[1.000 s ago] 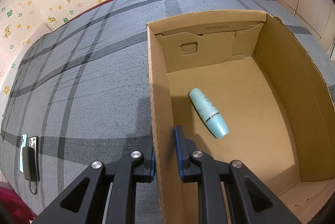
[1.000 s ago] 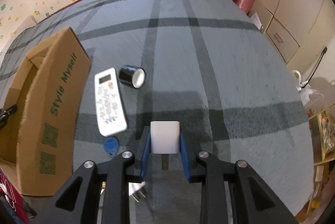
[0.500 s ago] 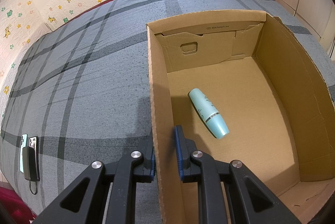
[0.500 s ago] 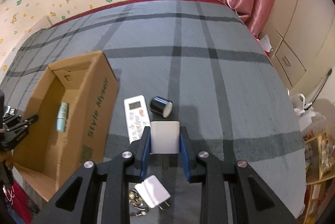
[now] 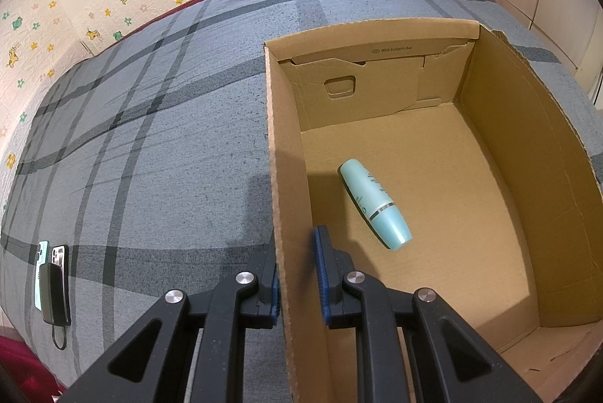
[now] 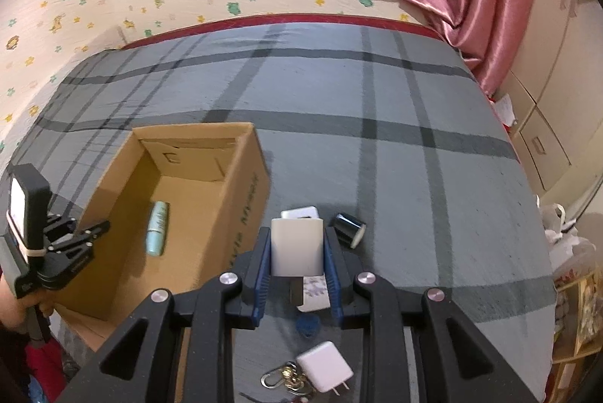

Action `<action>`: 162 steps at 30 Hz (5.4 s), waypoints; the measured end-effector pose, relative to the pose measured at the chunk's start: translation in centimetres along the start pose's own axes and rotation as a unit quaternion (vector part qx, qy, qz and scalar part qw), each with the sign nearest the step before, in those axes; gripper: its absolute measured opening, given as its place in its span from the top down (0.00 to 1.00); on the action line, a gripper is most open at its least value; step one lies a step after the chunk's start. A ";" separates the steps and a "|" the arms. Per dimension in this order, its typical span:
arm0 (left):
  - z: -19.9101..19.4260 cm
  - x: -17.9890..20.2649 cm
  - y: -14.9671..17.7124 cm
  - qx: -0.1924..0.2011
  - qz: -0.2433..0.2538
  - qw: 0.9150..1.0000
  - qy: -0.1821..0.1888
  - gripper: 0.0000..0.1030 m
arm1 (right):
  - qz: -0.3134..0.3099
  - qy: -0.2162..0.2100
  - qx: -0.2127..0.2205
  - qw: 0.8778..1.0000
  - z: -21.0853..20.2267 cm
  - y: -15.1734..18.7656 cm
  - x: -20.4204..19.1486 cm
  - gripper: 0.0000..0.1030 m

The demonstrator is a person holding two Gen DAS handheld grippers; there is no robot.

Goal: Organize rigid objects
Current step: 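Lift the white adapter with the right gripper and carry it over the box, then lower the white adapter into the box beside the bottle and open the right gripper, then raise the open right gripper out of the box toward the white remote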

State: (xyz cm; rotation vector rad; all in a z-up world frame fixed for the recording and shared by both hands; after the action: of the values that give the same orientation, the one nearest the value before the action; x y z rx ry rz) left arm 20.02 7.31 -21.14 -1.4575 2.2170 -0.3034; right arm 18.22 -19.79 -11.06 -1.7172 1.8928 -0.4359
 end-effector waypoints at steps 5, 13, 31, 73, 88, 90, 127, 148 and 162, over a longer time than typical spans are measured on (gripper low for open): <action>0.0 0.0 0.0 0.000 0.000 1.000 0.001 0.84 | -0.012 -0.015 0.002 1.000 0.0 -0.4 -2.2 0.74; 0.0 0.0 0.0 0.000 -0.001 1.000 0.001 0.84 | -0.031 -0.034 -0.003 0.999 0.7 -0.6 -5.8 0.74; 0.0 0.0 0.1 0.001 -0.003 1.000 0.003 0.84 | -0.061 -0.060 -0.056 0.995 5.1 1.1 -12.8 0.73; 0.0 -0.1 0.1 0.005 -0.011 1.000 0.011 0.85 | -0.036 -0.015 -0.222 0.974 17.8 4.7 -15.8 0.73; 0.1 -0.2 0.0 0.003 -0.011 1.000 0.010 0.85 | -0.036 -0.021 -0.205 0.978 16.3 4.4 -15.6 0.65; 0.1 -0.2 0.1 0.003 -0.011 1.000 0.011 0.85 | -0.037 -0.021 -0.198 0.979 15.7 4.1 -15.6 0.58; 0.2 -0.1 0.0 0.000 -0.008 1.000 0.005 0.85 | -0.012 -0.009 -0.061 0.998 4.6 -2.3 -8.4 0.04; 0.0 -0.1 0.0 -0.001 -0.009 1.000 0.005 0.85 | 0.012 0.014 -0.029 0.999 3.1 -1.0 1.0 0.04; 0.1 0.0 0.1 -0.001 -0.007 1.000 0.001 0.85 | 0.013 0.004 -0.035 0.999 6.4 2.9 3.8 0.04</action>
State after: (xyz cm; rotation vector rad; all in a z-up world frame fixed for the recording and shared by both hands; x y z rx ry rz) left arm 20.01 7.31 -21.24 -1.4748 2.2108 -0.3077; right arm 19.44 -22.38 -18.49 -1.7365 1.9548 -0.3711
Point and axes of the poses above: each gripper's, at about its wrist camera, not at the fingertips, and z roughly the way its jaws point, x to its right, y to its underside, the point moved 5 cm from there along z, roughly the way its jaws point, and after that the axes turned 13 degrees about z, right-handed, at the moved point
